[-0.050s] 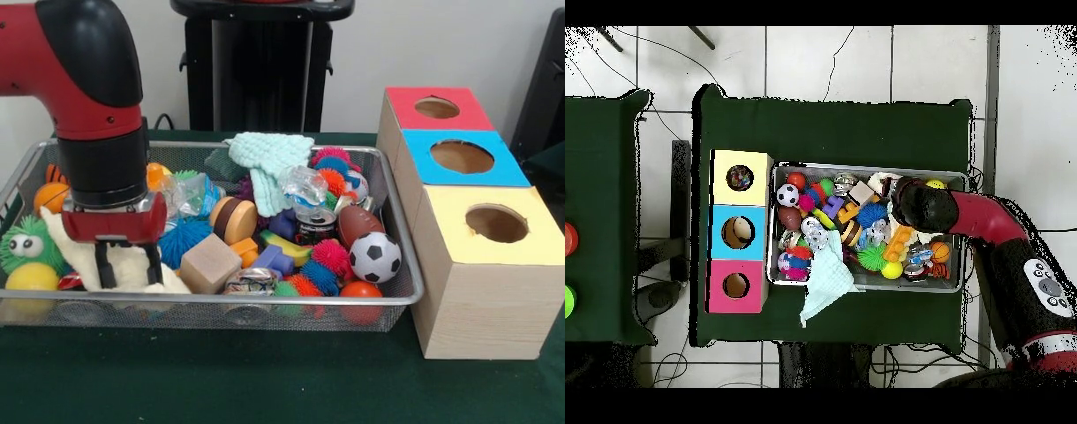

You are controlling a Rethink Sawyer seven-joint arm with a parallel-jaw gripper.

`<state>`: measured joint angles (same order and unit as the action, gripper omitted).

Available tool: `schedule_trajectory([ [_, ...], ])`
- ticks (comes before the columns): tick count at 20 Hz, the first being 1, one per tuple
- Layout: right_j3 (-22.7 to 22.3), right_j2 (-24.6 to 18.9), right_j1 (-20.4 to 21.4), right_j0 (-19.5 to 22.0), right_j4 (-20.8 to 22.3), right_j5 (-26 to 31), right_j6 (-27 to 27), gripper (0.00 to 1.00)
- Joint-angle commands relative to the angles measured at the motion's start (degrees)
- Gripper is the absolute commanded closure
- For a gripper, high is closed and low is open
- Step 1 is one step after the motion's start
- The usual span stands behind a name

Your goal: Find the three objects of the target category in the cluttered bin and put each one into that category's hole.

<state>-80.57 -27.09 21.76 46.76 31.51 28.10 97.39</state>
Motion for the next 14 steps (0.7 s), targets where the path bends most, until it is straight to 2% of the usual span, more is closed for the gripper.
schedule_trajectory([
  [1,9.0,-0.9,-10.9,-2.5,6.3,-4.5,-6.2,0.0],
  [3,11.8,-0.5,-12.7,-3.5,7.1,-4.4,-6.5,0.0],
  [7,14.0,0.4,-13.3,-5.1,9.9,-5.0,-6.7,0.0],
  [8,14.1,-0.2,-13.4,-4.8,10.4,-4.6,-7.1,1.0],
  [14,12.6,-1.0,-12.5,-4.4,11.2,-4.6,-7.4,1.0],
])
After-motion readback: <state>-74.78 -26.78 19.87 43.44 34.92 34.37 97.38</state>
